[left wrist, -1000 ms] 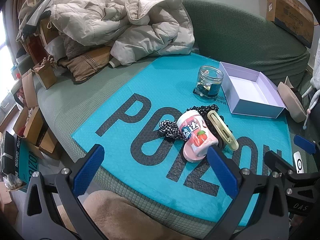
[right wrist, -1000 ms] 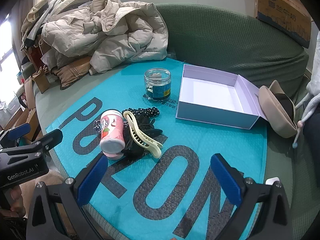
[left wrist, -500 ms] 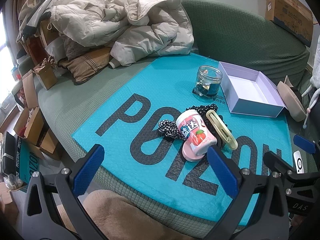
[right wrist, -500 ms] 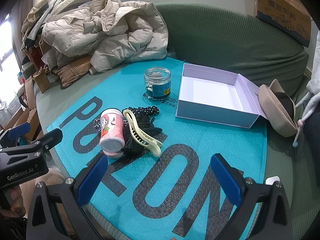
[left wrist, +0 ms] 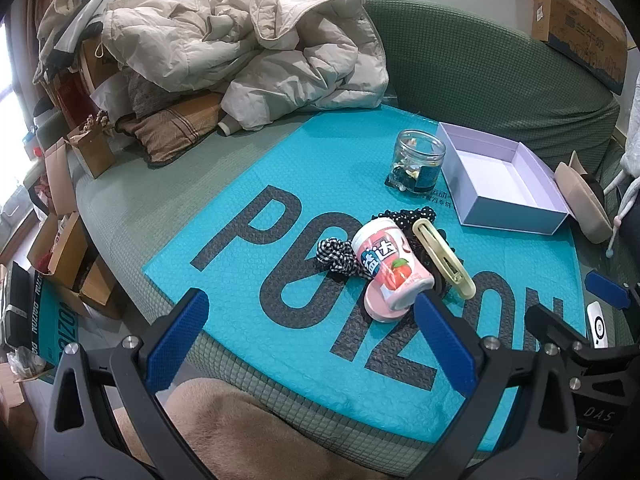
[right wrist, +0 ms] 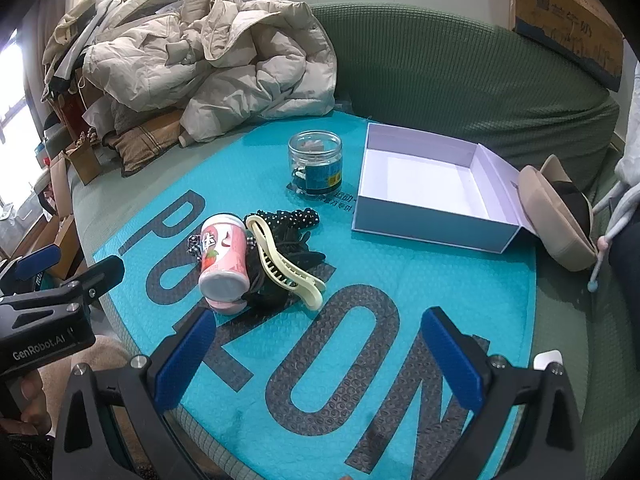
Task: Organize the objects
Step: 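Move both tools toward the pink gum bottle and cream hair clip, then grasp the pink gum bottle with the left gripper while the right gripper grasps the cream clip, then carry the pink bottle and cream clip with both grippers into the lavender box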
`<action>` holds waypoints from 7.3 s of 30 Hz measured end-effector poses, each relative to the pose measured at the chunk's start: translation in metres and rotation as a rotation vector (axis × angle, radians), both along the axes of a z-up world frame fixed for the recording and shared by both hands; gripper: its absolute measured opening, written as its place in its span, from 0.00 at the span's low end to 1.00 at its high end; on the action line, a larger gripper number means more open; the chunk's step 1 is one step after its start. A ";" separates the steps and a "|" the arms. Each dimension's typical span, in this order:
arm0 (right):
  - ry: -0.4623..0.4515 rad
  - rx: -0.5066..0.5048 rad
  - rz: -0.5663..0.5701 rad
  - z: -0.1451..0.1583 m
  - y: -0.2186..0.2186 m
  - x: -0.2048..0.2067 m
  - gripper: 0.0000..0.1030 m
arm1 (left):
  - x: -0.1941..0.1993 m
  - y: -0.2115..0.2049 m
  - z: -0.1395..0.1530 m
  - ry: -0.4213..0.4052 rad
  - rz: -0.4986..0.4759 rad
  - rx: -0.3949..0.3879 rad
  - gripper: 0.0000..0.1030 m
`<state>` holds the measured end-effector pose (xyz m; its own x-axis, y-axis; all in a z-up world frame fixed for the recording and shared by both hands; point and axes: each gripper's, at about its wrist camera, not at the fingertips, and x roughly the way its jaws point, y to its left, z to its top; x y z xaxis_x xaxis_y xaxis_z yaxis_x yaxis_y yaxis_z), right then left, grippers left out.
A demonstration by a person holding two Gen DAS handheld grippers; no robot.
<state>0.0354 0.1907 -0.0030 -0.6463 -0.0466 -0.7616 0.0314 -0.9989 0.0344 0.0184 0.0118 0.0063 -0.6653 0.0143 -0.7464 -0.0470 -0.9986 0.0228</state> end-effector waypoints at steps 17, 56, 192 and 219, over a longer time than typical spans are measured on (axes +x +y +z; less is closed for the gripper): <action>-0.069 -0.012 0.005 -0.022 -0.001 -0.018 1.00 | -0.018 -0.004 -0.024 -0.071 0.013 0.004 1.00; -0.140 -0.072 0.074 -0.067 0.017 -0.082 0.92 | -0.076 0.033 -0.058 -0.159 -0.102 0.071 1.00; 0.071 -0.038 -0.033 -0.019 0.172 -0.180 0.22 | -0.224 0.250 -0.051 -0.145 -0.560 0.032 0.44; -0.013 -0.047 -0.044 -0.060 0.183 -0.209 0.22 | -0.232 0.264 -0.085 -0.193 -0.586 -0.040 0.44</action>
